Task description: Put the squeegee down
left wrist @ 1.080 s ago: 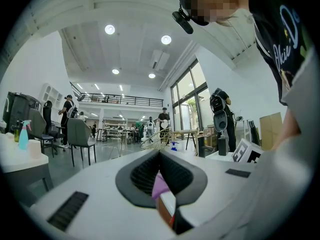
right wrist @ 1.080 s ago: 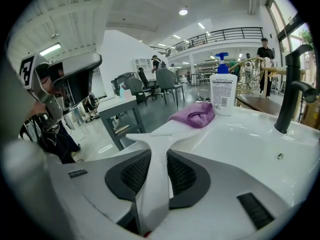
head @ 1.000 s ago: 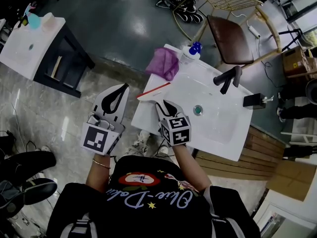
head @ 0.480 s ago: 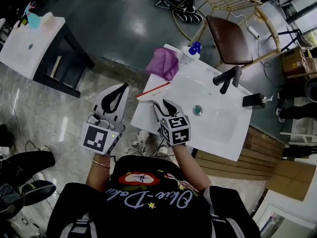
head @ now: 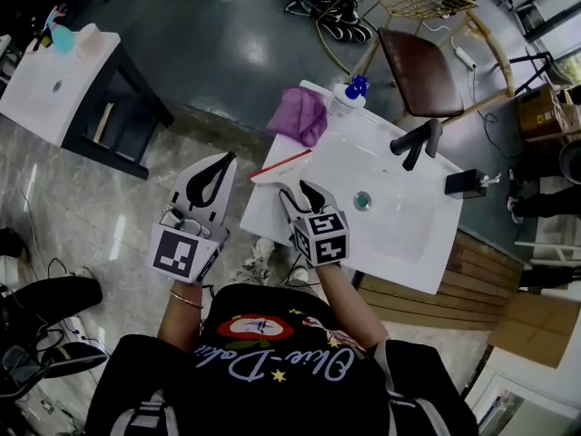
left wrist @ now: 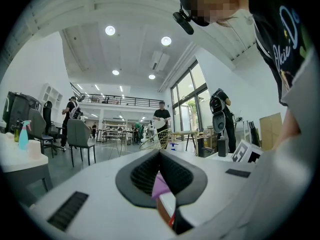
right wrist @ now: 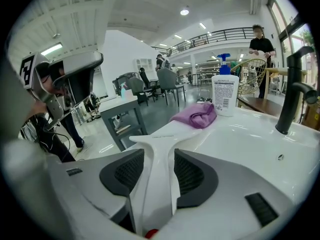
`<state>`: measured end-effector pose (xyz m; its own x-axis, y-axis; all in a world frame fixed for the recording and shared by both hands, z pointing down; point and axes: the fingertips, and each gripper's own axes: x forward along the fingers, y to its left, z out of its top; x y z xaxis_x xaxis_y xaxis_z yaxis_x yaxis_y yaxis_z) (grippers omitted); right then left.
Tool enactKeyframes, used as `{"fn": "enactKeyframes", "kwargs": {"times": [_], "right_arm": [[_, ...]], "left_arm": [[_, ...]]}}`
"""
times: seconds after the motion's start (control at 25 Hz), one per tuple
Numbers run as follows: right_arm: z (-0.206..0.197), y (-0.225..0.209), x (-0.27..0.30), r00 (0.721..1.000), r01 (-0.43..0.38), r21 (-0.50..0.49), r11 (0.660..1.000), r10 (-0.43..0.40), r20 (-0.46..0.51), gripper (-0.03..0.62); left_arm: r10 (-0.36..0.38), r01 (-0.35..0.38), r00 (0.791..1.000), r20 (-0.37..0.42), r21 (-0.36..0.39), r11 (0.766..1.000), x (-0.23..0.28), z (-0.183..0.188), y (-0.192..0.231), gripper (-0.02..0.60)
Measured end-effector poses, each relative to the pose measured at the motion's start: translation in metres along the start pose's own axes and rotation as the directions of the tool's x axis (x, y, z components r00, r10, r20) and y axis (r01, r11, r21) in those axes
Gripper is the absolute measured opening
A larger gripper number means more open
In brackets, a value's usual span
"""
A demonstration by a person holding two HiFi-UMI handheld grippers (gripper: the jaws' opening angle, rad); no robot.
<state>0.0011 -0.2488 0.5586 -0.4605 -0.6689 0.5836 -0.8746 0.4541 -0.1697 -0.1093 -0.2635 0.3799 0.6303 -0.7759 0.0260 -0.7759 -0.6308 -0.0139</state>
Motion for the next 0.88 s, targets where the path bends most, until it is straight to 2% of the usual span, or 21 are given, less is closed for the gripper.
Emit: {"fn": "enactKeyframes", "kwargs": {"times": [0.6, 0.88], "right_arm": [[0.022, 0.004, -0.011, 0.997, -0.02, 0.009, 1.0, 0.019, 0.079, 0.181], [0.027, 0.005, -0.018, 0.992, -0.039, 0.03, 0.999, 0.035, 0.119, 0.127]], "left_arm": [[-0.028, 0.028, 1.0, 0.007, 0.009, 1.0, 0.006, 0.005, -0.006, -0.005], [-0.048, 0.048, 0.999, 0.016, 0.006, 0.999, 0.011, 0.007, -0.013, -0.005]]}}
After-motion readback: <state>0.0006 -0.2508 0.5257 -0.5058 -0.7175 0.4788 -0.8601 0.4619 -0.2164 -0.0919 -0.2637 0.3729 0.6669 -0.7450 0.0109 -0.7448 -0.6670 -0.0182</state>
